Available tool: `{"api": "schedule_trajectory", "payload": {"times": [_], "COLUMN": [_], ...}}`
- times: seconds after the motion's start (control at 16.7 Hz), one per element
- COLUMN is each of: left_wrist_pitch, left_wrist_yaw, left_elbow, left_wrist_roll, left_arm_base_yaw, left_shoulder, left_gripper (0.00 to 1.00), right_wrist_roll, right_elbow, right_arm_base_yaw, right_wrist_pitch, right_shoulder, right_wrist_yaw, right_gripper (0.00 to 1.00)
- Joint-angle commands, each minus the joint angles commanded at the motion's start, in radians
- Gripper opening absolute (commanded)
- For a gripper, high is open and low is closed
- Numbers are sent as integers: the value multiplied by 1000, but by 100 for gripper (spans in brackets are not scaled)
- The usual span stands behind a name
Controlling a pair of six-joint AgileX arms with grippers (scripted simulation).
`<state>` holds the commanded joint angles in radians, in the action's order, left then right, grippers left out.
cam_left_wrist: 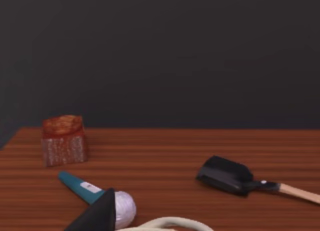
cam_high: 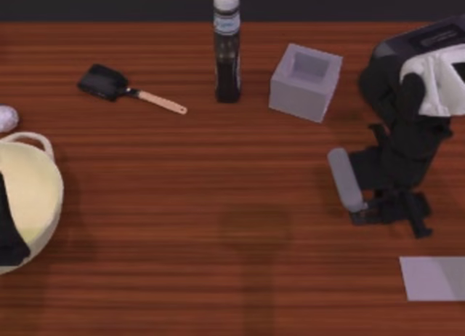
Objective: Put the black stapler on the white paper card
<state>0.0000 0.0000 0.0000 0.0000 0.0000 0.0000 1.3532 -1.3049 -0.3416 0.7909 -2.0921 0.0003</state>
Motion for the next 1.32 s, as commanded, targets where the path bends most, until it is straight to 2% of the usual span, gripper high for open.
{"api": "schedule_trajectory", "payload": {"times": [0.18,0.24,0.84,1.32], "left_wrist_pitch": [0,0,0,0], "left_wrist_yaw": [0,0,0,0], "left_elbow": [0,0,0,0], "left_wrist_roll": [0,0,0,0], "left_arm_base_yaw": [0,0,0,0], "left_shoulder": [0,0,0,0], "left_gripper": [100,100,100,100], "right_wrist_roll": [0,0,2,8], "right_elbow": [0,0,-16,-212], "right_arm_base_yaw": [0,0,2,-7], "right_wrist_pitch": [0,0,17,339], "right_shoulder": [0,0,6,121], "right_wrist_yaw": [0,0,0,-1], "right_gripper": [2,0,0,0]}}
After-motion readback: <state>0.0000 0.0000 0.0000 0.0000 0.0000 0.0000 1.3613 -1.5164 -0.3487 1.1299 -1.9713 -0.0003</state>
